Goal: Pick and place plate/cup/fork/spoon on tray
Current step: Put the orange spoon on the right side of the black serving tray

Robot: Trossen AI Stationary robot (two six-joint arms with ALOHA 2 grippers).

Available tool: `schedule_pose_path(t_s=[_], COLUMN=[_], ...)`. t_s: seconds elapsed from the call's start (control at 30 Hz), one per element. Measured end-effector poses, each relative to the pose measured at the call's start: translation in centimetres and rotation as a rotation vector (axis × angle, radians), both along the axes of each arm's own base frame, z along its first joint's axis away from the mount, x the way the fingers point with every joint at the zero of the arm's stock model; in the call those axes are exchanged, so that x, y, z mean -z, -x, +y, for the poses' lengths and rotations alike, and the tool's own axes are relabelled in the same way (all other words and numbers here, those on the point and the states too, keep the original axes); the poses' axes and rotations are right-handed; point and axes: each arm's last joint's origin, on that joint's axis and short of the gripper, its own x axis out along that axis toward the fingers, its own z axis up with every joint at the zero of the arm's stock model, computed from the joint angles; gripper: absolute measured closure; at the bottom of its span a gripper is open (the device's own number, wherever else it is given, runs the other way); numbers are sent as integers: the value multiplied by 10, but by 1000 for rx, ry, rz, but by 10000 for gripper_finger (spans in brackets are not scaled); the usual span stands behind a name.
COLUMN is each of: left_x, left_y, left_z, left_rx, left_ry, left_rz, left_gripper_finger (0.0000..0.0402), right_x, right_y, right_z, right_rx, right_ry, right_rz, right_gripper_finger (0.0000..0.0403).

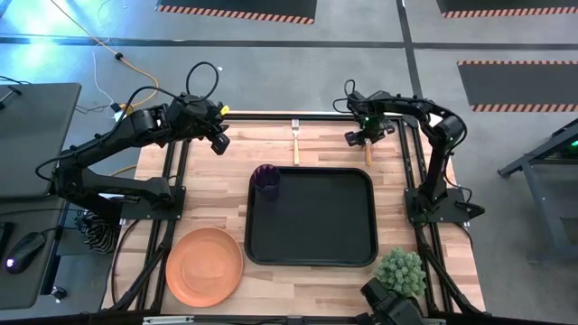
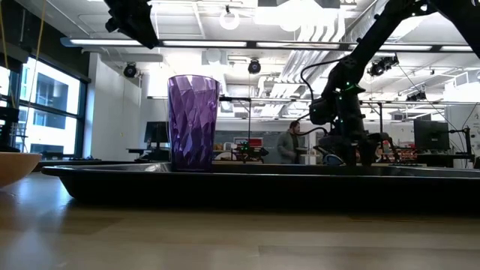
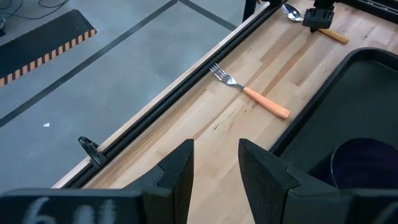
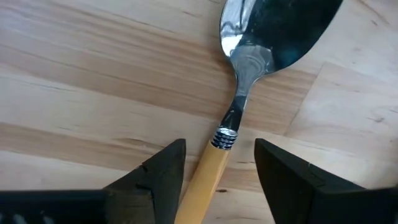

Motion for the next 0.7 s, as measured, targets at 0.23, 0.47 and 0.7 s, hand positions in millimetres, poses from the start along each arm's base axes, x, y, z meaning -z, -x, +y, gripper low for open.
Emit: schedule_pose_path(t_s=[0.23,0.47,0.7], left_x=[0,0,0], left_y=[0,0,0], left_z=[0,0,0], left_rx=[0,0,-1], left_ry=[0,0,0], left_rz=[0,0,0], left_gripper_finger=[284,284,284], right_x=[1,1,1], right_y=[0,3,3], right_z=[0,-2,-2], right_rx=[17,36,28], right_ry=[-23,-24,-20], right_rz=[-32,-37,-29], right_gripper_finger=[299,346,387])
